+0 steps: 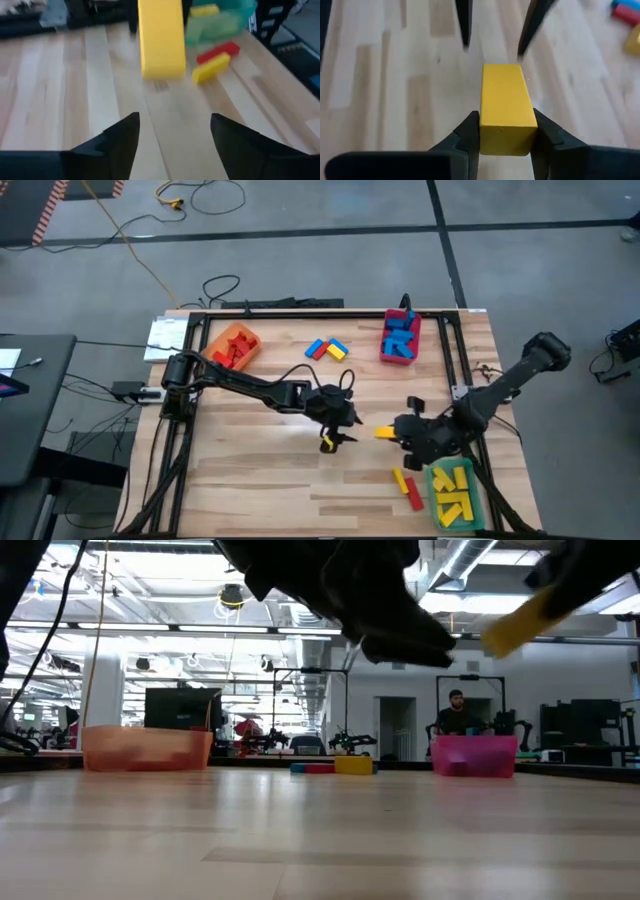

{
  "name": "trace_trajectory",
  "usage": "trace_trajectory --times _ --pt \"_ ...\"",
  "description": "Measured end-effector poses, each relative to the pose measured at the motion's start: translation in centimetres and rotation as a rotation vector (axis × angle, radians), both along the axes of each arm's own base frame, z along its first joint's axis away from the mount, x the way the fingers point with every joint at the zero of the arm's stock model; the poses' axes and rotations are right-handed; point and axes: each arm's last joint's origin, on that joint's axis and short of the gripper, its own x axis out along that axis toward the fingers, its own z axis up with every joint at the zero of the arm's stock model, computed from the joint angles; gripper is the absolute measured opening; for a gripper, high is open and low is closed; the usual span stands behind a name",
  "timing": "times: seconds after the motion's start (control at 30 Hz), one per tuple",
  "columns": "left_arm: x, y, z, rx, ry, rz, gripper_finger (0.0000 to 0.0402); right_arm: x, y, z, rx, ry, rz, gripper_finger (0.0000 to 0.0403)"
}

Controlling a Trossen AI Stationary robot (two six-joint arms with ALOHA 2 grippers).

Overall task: Sort blocks
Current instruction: Put the yellow block into the green bin

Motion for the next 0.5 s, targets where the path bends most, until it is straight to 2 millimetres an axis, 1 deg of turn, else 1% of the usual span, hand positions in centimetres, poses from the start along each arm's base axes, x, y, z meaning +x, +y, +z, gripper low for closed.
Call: trace_trajectory --times 0.2,0.27,0.37,0.5 --pt "-0.7 0.1 -1.0 0.016 0.126 -0.007 0.0248 -2.9 1.4 2.4 0.145 0.239 -0.031 0.0124" --pt "-0.9 -0.1 -1.3 0.017 0.153 -0.047 0.0249 -4.0 1.9 2.9 0.206 0.322 -0.048 0.0124" --pt "-1.1 -1.1 -1.3 0.053 0.144 -0.136 0.0250 -5.5 2.9 3.2 0.301 0.430 -0.087 0.0124" --pt "-1.1 -3.0 -1.0 0.156 0.062 -0.250 0.0250 -7.2 4.2 3.1 0.409 0.544 -0.160 0.0124"
